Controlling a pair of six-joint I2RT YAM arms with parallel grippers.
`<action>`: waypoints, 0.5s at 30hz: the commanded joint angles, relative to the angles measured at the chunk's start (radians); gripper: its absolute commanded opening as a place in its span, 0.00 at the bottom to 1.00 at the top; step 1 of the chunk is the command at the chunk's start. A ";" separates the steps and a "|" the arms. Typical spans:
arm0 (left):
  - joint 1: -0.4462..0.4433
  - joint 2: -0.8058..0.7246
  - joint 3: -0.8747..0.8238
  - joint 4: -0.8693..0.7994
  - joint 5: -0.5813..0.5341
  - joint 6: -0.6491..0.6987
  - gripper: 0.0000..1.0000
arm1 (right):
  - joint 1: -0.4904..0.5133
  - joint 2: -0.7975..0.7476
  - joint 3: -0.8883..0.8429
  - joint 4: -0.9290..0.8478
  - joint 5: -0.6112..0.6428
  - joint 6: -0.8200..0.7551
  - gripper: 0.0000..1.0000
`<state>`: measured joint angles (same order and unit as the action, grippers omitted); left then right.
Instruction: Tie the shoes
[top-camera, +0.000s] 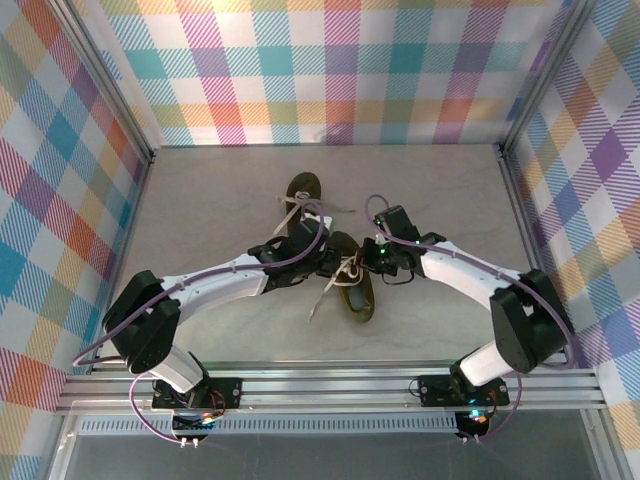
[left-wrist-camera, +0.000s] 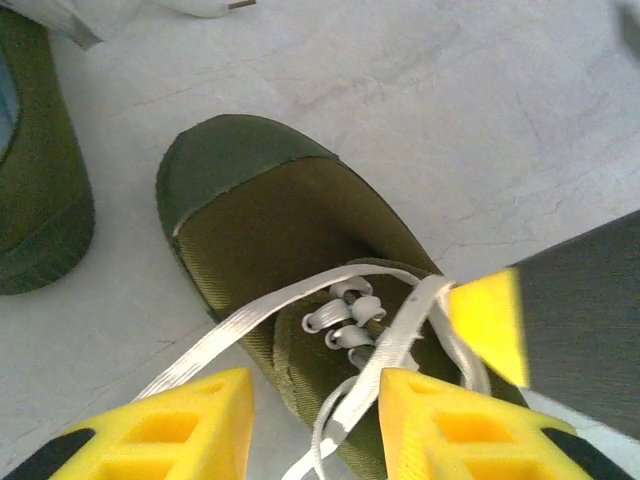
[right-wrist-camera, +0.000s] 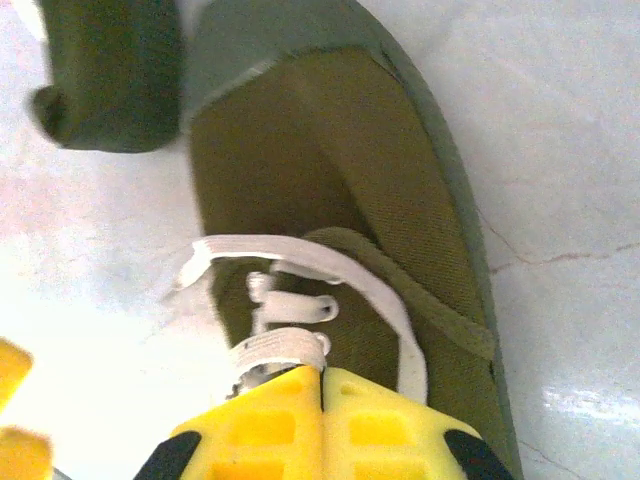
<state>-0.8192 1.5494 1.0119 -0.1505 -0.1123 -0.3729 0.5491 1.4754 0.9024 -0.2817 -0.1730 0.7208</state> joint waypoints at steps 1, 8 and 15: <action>0.040 -0.035 -0.041 0.042 0.033 -0.044 0.39 | 0.002 -0.039 0.020 -0.007 0.020 -0.094 0.01; 0.078 -0.057 -0.107 0.079 0.080 -0.067 0.40 | 0.008 -0.046 0.053 -0.034 0.006 -0.257 0.00; 0.099 -0.052 -0.141 0.064 0.063 -0.048 0.40 | 0.023 -0.029 0.070 -0.042 0.006 -0.553 0.00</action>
<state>-0.7357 1.5188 0.8852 -0.0963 -0.0422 -0.4263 0.5587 1.4445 0.9401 -0.3084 -0.1619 0.3496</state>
